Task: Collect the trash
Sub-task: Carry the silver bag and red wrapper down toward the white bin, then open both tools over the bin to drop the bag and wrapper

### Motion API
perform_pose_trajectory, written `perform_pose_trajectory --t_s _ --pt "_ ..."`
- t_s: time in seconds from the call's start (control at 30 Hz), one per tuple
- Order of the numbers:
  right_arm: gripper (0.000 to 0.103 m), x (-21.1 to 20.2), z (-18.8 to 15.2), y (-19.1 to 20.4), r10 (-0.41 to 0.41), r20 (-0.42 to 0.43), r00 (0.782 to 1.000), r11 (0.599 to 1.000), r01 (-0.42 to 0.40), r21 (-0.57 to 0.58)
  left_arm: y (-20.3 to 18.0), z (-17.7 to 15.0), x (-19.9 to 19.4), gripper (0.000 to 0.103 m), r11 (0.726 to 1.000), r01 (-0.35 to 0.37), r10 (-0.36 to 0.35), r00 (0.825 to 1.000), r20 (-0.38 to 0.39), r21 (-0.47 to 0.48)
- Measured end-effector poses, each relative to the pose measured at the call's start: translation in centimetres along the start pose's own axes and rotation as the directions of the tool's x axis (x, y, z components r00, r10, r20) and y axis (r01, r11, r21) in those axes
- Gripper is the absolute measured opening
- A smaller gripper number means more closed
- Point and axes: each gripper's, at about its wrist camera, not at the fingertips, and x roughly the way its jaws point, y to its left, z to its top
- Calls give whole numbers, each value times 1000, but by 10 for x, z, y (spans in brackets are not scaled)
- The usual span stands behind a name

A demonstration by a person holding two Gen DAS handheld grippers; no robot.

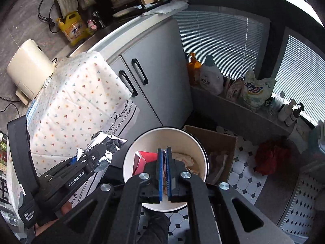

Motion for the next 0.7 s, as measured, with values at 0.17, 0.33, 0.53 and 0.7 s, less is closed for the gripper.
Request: perform_pose_trajectory --t_s 0.17,0.33,0.53,0.7 --pt "4 7 -7 -6 -27 -19 999 1000 27 9 2 -9 16 31 999 41 -41 998 -48 -11" --pt "4 6 -5 -5 -34 -15 999 999 34 8 3 -8 18 63 992 122 -123 991 -53 -29" --pt "4 3 4 11 -6 -1 1000 1000 6 -15 15 7 -5 69 996 79 -78 997 11 -30" --pt "8 -6 19 35 27 19 999 998 -26 -60 32 30 -37 72 999 38 -34 995 93 -38"
